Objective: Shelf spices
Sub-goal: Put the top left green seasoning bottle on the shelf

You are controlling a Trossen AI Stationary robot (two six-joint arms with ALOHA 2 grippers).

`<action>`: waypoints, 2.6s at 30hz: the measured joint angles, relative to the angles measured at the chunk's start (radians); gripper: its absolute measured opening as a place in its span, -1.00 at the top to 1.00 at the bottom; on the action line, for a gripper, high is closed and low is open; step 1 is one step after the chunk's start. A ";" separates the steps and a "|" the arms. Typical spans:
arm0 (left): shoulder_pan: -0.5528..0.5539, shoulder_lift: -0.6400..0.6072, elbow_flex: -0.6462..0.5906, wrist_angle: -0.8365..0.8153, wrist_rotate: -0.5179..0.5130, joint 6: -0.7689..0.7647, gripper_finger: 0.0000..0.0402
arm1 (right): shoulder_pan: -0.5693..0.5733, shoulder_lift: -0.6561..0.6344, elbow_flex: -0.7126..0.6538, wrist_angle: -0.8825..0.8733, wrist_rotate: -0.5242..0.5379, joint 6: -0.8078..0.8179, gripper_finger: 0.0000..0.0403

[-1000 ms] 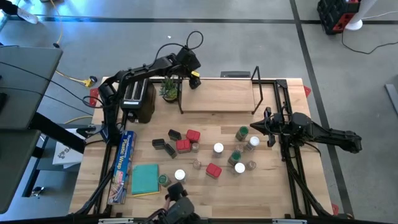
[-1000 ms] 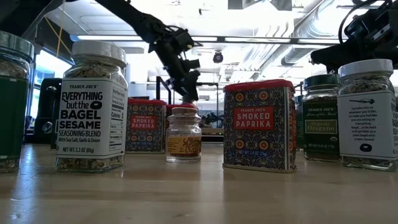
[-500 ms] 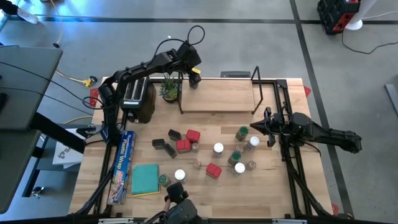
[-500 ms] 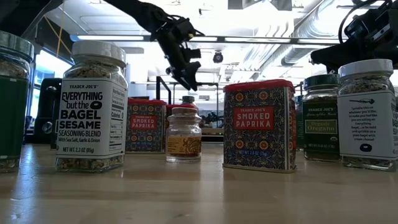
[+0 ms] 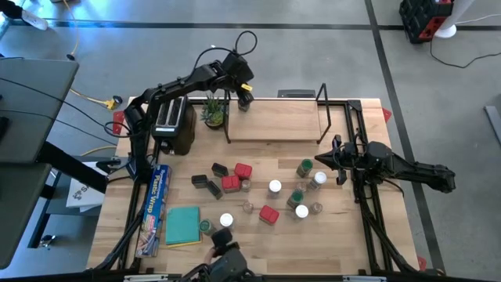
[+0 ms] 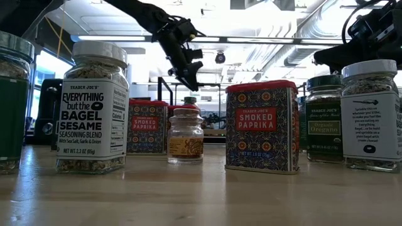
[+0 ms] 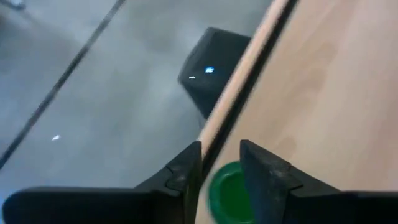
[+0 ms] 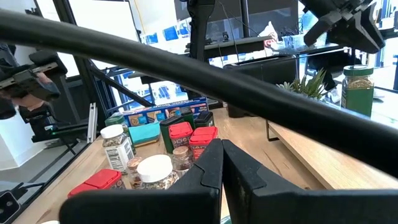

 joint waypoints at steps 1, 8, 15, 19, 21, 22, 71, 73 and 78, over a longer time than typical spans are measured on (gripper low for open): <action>0.001 0.000 0.012 -0.007 0.013 0.009 0.40 | 0.000 0.000 0.000 0.000 0.000 0.000 1.00; 0.002 0.000 0.129 -0.113 0.032 0.180 -0.06 | 0.000 0.000 0.000 0.000 0.000 0.000 1.00; 0.019 0.000 0.206 -0.259 0.119 0.358 -0.30 | 0.000 0.000 0.000 0.000 0.000 0.000 1.00; 0.028 0.009 0.201 -0.329 0.210 0.460 -0.31 | 0.000 0.000 0.000 0.000 0.000 0.000 1.00; 0.028 0.022 0.201 -0.347 0.232 0.491 -0.31 | 0.000 0.000 0.000 0.000 0.000 0.000 1.00; 0.027 0.028 0.201 -0.347 0.229 0.506 -0.31 | 0.000 0.000 0.000 0.000 0.000 0.000 1.00; 0.042 0.162 0.203 -0.406 0.081 0.295 -0.13 | 0.000 0.000 0.000 0.000 0.000 0.000 1.00; 0.041 0.162 0.204 -0.411 0.067 0.270 -0.13 | 0.000 0.000 0.000 0.000 0.000 0.000 1.00; 0.042 0.162 0.215 -0.434 0.039 0.184 -0.13 | 0.000 0.000 0.000 0.000 0.000 0.000 1.00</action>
